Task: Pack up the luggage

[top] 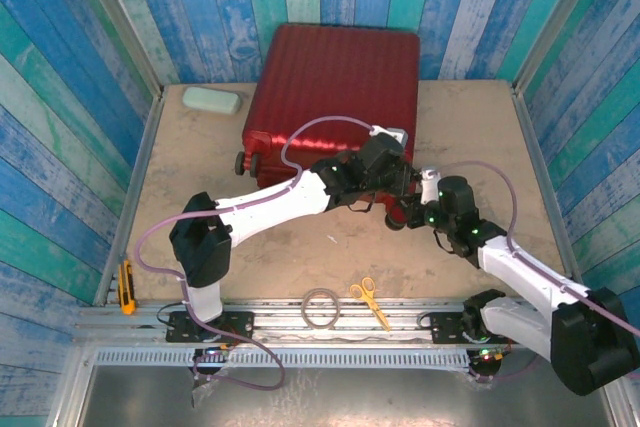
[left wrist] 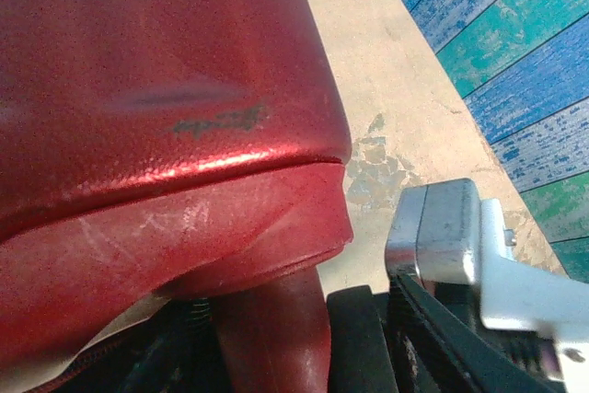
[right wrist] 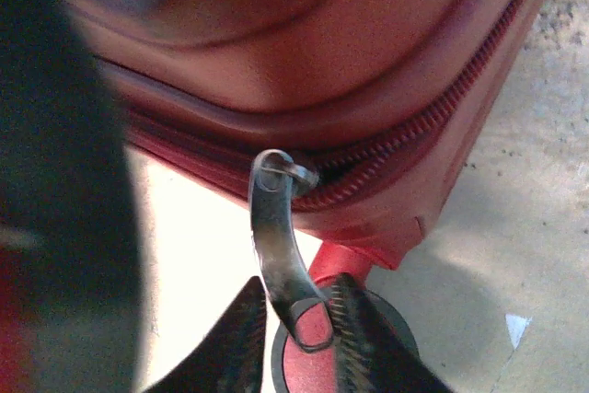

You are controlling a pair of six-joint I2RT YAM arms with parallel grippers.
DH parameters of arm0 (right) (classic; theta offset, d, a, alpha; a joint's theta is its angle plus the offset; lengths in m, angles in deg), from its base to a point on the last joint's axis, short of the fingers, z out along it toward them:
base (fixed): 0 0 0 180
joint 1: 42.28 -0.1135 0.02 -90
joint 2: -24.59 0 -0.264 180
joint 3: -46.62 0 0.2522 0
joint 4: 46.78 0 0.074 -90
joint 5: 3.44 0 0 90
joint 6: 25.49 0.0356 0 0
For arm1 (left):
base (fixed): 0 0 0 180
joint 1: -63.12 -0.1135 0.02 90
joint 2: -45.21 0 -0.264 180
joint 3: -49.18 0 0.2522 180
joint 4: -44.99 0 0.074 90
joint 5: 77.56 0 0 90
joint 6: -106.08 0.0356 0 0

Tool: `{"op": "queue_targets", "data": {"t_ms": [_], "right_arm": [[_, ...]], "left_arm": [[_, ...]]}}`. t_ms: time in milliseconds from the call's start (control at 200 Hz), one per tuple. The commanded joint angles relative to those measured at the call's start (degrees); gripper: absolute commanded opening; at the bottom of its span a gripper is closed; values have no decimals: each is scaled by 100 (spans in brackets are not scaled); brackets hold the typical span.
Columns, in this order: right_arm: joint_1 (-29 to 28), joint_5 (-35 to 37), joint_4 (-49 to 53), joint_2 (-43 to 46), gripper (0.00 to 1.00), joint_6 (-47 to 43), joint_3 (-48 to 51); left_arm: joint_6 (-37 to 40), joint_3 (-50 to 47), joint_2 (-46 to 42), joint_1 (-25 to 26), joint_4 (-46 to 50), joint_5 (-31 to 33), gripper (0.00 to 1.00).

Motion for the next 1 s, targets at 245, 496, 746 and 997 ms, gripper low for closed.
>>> {"op": "queue_targets", "data": {"t_ms": [245,496,746,997], "right_arm": [[106,118,212,391,0,-6,-117],[406,23,248,317,1,77,-195],[611,562,441,194,0,147,-370],[645,1415,-274,-140,0,253,-267]], "left_arm": [[1400,-907,-302,-252,65,282,0],[1802,-1476,-895,-252,-29,407,0],[1854,-1333,-963,-269,525,1015,0],[1913,-1198,-1055,-270,841,1102,0]]}}
